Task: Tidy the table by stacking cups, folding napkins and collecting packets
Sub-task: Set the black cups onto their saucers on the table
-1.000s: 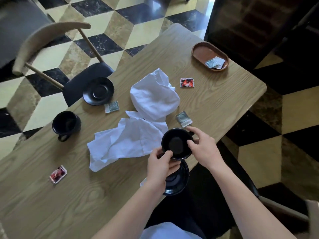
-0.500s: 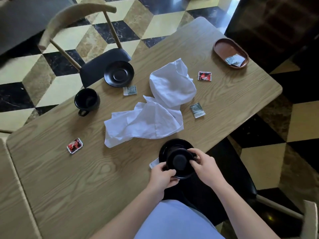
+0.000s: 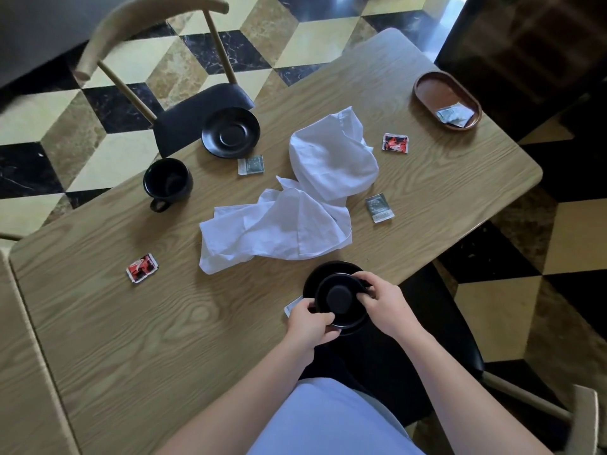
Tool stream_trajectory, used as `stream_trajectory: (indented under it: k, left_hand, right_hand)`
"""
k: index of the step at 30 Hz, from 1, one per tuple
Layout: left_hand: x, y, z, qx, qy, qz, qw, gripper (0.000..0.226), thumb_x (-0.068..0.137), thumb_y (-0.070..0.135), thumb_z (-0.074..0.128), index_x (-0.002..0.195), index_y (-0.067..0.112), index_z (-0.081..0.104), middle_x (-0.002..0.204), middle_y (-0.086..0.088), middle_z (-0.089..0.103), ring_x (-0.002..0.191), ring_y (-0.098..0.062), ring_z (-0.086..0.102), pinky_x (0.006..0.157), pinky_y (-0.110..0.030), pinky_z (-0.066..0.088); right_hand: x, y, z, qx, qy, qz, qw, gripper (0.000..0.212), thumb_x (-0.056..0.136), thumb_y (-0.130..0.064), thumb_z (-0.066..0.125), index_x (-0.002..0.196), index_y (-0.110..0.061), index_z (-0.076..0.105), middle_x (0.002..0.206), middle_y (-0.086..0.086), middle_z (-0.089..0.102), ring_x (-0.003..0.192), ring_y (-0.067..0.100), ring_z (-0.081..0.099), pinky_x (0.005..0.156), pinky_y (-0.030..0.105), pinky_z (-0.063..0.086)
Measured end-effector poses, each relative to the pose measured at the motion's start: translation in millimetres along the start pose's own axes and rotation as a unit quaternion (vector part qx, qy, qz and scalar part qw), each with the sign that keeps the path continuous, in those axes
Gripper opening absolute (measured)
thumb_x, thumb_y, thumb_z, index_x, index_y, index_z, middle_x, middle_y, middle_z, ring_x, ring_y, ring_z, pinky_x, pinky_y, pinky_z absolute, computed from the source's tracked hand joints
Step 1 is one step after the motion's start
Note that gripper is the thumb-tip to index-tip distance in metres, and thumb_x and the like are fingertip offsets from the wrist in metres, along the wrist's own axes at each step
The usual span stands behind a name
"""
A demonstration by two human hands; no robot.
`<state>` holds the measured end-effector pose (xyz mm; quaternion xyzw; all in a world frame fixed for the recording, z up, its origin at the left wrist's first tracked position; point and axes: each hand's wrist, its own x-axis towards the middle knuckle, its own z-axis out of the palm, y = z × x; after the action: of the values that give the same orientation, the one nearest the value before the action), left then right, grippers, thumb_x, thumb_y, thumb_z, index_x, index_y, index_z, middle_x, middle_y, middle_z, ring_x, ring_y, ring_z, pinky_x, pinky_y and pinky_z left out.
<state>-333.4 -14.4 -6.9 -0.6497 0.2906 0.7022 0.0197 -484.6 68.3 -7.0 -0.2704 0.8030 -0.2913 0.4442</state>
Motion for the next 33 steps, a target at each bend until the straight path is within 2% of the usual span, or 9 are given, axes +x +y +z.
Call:
stream_trajectory:
  k: [5, 11, 15, 18, 21, 23, 25, 29, 33]
  left_hand:
    - [-2.3, -0.5, -0.2, -0.001, -0.011, 0.008, 1.0, 0.038, 0.088, 0.0, 0.068, 0.123, 0.009, 0.057, 0.112, -0.016, 0.07, 0.089, -0.029, 0.076, 0.072, -0.033, 0.064]
    - [-3.8, -2.1, -4.6, 0.02, -0.024, 0.019, 0.999, 0.032, 0.089, 0.003, 0.068, 0.118, 0.012, 0.059, 0.106, -0.018, 0.073, 0.09, -0.031, 0.076, 0.074, -0.036, 0.064]
    - [-3.4, -7.1, -8.4, 0.011, -0.026, 0.034, 0.999, 0.03, 0.088, 0.005, 0.069, 0.117, 0.013, 0.062, 0.107, -0.014, 0.072, 0.09, -0.029, 0.076, 0.078, -0.037, 0.063]
    - [-3.2, -9.4, -10.2, 0.007, -0.027, 0.036, 0.999, 0.031, 0.088, 0.004, 0.069, 0.117, 0.013, 0.061, 0.105, -0.013, 0.073, 0.089, -0.028, 0.076, 0.075, -0.033, 0.064]
    - [-4.0, -8.2, -12.0, 0.012, -0.024, 0.023, 0.999, 0.033, 0.089, 0.009, 0.068, 0.12, 0.012, 0.058, 0.105, -0.013, 0.072, 0.087, -0.027, 0.076, 0.072, -0.033, 0.064]
    - [-5.4, -4.5, -15.8, 0.022, -0.012, 0.012, 1.0, 0.033, 0.09, 0.019, 0.067, 0.12, 0.016, 0.054, 0.108, -0.009, 0.069, 0.086, -0.024, 0.076, 0.065, -0.03, 0.063]
    - [-5.0, 2.4, -24.8, 0.026, 0.014, 0.018, 0.999, 0.029, 0.09, 0.027, 0.062, 0.116, 0.02, 0.053, 0.105, -0.005, 0.065, 0.083, -0.023, 0.074, 0.06, -0.028, 0.06]
    - [1.0, 27.0, -59.3, -0.017, 0.054, 0.059, 0.997, 0.018, 0.091, 0.022, 0.056, 0.108, 0.018, 0.055, 0.098, -0.007, 0.062, 0.073, -0.02, 0.064, 0.058, -0.028, 0.053]
    - [6.1, 60.5, -99.1, -0.066, 0.086, 0.098, 0.989, 0.014, 0.095, 0.015, 0.054, 0.107, 0.011, 0.056, 0.097, -0.011, 0.061, 0.068, -0.02, 0.067, 0.055, -0.028, 0.055]
  right_hand:
    - [2.6, 1.8, -2.4, -0.003, 0.0, 0.002, 1.0, 0.038, 0.091, -0.005, 0.058, 0.11, -0.037, 0.067, 0.082, -0.021, 0.071, 0.084, -0.009, 0.065, 0.066, 0.003, 0.045]
    - [5.3, 4.2, -4.7, -0.026, -0.02, 0.024, 0.999, 0.038, 0.091, -0.009, 0.06, 0.109, -0.043, 0.063, 0.085, -0.016, 0.07, 0.069, -0.015, 0.061, 0.055, 0.005, 0.043]
    - [8.1, 2.0, -5.5, -0.052, -0.044, 0.034, 0.997, 0.041, 0.09, -0.012, 0.062, 0.111, -0.047, 0.061, 0.09, -0.021, 0.067, 0.081, -0.017, 0.061, 0.058, 0.003, 0.043]
    - [12.3, -0.2, -6.1, -0.076, -0.06, 0.045, 0.994, 0.041, 0.089, -0.014, 0.063, 0.11, -0.049, 0.061, 0.093, -0.021, 0.068, 0.089, -0.006, 0.064, 0.066, 0.009, 0.043]
    - [16.1, -2.3, -6.7, -0.111, -0.068, 0.052, 0.99, 0.039, 0.088, -0.019, 0.064, 0.119, -0.042, 0.062, 0.096, -0.019, 0.067, 0.095, 0.005, 0.065, 0.071, 0.014, 0.045]
    - [16.6, -6.1, -9.6, -0.151, -0.078, 0.067, 0.983, 0.046, 0.089, -0.029, 0.065, 0.133, -0.038, 0.056, 0.106, -0.01, 0.067, 0.099, 0.012, 0.064, 0.077, 0.021, 0.046]
    - [17.7, -14.7, -16.2, -0.227, -0.079, 0.082, 0.967, 0.053, 0.088, -0.039, 0.063, 0.139, -0.036, 0.052, 0.116, 0.0, 0.067, 0.101, 0.019, 0.063, 0.079, 0.028, 0.047]
    - [28.1, -51.8, -28.0, -0.31, -0.033, 0.086, 0.946, 0.043, 0.086, -0.043, 0.059, 0.127, -0.029, 0.059, 0.098, 0.001, 0.072, 0.09, 0.024, 0.068, 0.08, 0.037, 0.056]
    - [48.6, -104.5, -15.4, -0.286, -0.034, 0.04, 0.957, 0.041, 0.084, -0.039, 0.061, 0.124, -0.03, 0.062, 0.103, 0.0, 0.072, 0.088, 0.021, 0.072, 0.082, 0.039, 0.059]
